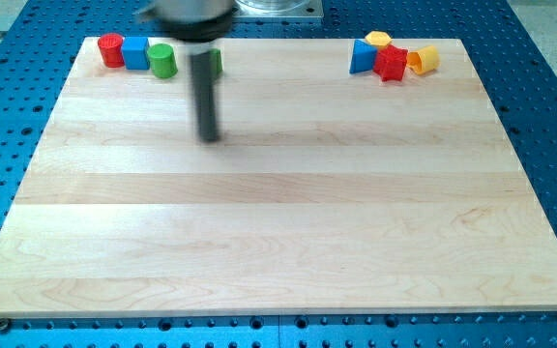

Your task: Push the green star into the blue triangle

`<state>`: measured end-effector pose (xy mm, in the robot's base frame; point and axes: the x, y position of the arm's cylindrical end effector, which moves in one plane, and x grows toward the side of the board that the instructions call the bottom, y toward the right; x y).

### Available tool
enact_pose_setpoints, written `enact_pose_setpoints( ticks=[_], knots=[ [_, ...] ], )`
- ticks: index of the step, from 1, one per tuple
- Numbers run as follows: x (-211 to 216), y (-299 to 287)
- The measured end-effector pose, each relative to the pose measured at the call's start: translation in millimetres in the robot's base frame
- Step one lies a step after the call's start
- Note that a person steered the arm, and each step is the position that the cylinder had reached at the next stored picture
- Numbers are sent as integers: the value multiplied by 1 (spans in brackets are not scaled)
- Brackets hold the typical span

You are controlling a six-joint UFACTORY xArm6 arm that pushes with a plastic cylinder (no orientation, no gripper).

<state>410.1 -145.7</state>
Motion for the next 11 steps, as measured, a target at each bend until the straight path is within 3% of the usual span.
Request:
enact_pose_setpoints(
  ticks=[1,2,6,8,9,10,11],
  knots=[
    [-38,-135],
    [-118,-114],
    [-109,-43],
    [-129,-28],
    [-129,20],
    [-129,15],
    [-161,5]
  ],
)
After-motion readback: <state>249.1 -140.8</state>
